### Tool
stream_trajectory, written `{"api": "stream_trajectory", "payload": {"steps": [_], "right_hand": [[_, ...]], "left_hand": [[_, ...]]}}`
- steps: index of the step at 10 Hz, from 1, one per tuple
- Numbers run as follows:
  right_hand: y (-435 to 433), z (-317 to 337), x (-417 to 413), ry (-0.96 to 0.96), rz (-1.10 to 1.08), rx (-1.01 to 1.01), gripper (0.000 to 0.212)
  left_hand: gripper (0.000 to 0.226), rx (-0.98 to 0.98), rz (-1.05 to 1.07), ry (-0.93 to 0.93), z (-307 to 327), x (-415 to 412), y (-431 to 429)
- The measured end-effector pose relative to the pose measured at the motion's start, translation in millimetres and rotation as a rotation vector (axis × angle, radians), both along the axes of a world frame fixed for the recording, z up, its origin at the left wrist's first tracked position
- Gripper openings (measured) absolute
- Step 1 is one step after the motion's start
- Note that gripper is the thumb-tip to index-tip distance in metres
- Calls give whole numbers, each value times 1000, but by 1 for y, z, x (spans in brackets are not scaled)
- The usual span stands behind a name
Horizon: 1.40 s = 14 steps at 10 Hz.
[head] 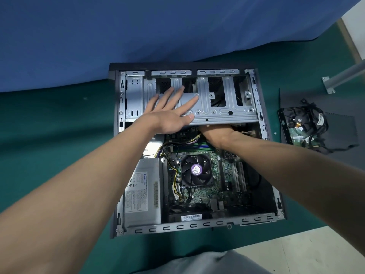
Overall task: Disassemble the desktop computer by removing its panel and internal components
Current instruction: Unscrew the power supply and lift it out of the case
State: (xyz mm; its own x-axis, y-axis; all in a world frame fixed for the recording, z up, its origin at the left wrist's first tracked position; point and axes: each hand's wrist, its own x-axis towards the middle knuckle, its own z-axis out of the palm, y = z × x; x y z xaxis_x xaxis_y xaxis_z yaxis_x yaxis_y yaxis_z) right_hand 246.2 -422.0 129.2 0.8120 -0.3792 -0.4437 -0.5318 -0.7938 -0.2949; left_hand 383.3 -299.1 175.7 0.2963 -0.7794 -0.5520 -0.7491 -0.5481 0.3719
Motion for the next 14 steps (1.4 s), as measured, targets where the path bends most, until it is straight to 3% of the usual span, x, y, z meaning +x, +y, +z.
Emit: {"api": "stream_trajectory", "payload": {"steps": [1, 2, 3, 4, 6, 8, 9, 10, 11, 14], "right_hand": [[-10, 6, -2, 135, 33, 81, 28], [-20, 9, -3, 237, 243, -73, 42], [-10, 17, -4, 236, 338, -122, 27], [-2, 19, -15, 281, 257, -118, 18], [5, 14, -34, 147, 201, -269, 29], [43, 20, -47, -153, 185, -173, 51], [66, 29, -48, -394, 323, -224, 45], [82, 31, -51, -490, 556, -331, 42], [94, 27, -57, -442, 660, -354, 45], [101, 22, -60, -450, 1053, -236, 14]], "left_hand": [[49, -5, 1, 0, -1, 0, -1], [49, -2, -1, 5, -1, 2, -1], [49, -1, 7, 25, 0, 1, 0], [48, -14, 8, 20, 0, 1, 0], [48, -107, 4, -129, -8, -6, 6], [50, -243, 19, -277, -9, -21, 21], [50, -303, 36, -323, -6, -31, 36], [51, -342, 86, -370, -6, -41, 59], [51, -380, 135, -432, -6, -48, 80], [51, -412, 195, -507, -5, -66, 105]]}}
